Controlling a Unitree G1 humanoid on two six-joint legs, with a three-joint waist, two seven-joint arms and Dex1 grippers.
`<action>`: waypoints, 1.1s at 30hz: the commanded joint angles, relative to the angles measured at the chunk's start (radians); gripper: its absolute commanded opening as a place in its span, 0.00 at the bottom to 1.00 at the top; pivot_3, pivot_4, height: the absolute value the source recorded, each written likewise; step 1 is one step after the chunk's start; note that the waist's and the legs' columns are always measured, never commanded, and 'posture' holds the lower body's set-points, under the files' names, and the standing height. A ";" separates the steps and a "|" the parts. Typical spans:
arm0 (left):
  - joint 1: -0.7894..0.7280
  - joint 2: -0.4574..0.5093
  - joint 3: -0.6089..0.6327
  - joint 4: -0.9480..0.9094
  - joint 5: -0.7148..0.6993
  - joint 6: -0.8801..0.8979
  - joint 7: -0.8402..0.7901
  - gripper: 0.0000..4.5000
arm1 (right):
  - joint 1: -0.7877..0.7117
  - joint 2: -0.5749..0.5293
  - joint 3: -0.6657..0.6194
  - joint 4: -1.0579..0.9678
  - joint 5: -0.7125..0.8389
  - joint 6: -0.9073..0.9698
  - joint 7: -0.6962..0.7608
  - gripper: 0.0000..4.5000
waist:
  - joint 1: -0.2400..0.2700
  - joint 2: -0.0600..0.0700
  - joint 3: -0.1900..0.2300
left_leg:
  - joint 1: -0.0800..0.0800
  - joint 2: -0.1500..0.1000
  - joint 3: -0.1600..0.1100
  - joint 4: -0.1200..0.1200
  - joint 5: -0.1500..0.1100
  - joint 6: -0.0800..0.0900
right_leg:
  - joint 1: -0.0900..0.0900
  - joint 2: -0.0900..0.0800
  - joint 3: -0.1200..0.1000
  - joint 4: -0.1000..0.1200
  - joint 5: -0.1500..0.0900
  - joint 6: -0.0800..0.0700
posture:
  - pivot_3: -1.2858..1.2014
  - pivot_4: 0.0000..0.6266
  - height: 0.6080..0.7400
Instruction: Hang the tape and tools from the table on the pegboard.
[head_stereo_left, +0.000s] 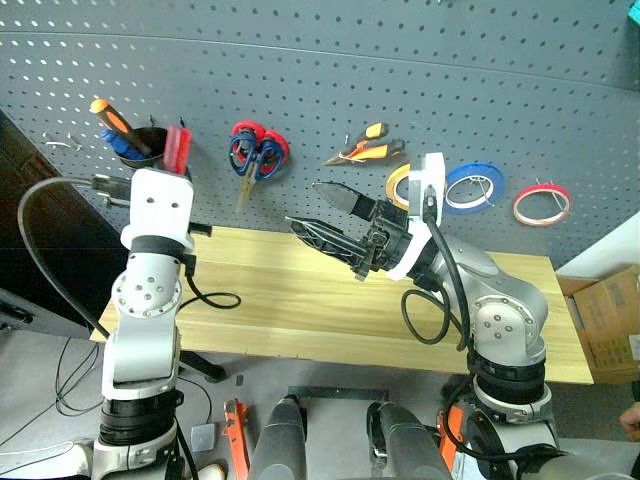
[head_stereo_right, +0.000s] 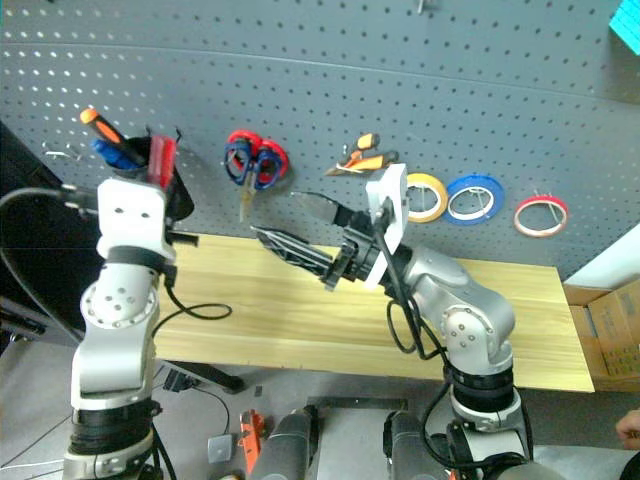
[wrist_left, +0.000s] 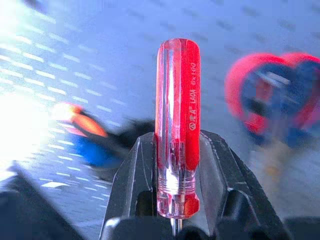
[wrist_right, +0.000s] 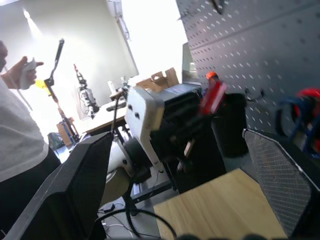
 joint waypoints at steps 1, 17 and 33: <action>-0.072 0.032 0.042 0.046 0.020 -0.050 0.042 0.18 | -0.033 0.000 0.005 0.000 0.016 -0.041 0.004 1.00 | 0.009 -0.001 -0.011 | 0.000 0.000 0.000 0.000 0.000 0.000 | 0.000 0.000 0.000 0.000 0.000 0.000 | 0.60 0.13 1.00; -0.719 0.103 0.004 0.934 -0.060 -0.498 0.058 0.18 | -0.143 0.040 0.022 0.089 -0.050 -0.170 -0.052 1.00 | 0.035 -0.006 -0.035 | 0.002 0.001 0.004 0.003 0.000 0.000 | 0.002 0.001 0.001 0.000 0.008 -0.003 | 0.58 0.12 1.00; -0.774 0.062 0.063 1.327 -0.198 -0.592 0.072 0.18 | -0.140 -0.001 0.012 0.072 -0.064 -0.185 -0.112 1.00 | 0.005 -0.006 -0.035 | 0.002 0.001 0.005 0.005 0.001 0.001 | 0.001 0.001 0.001 0.002 0.008 -0.003 | 0.55 0.18 1.00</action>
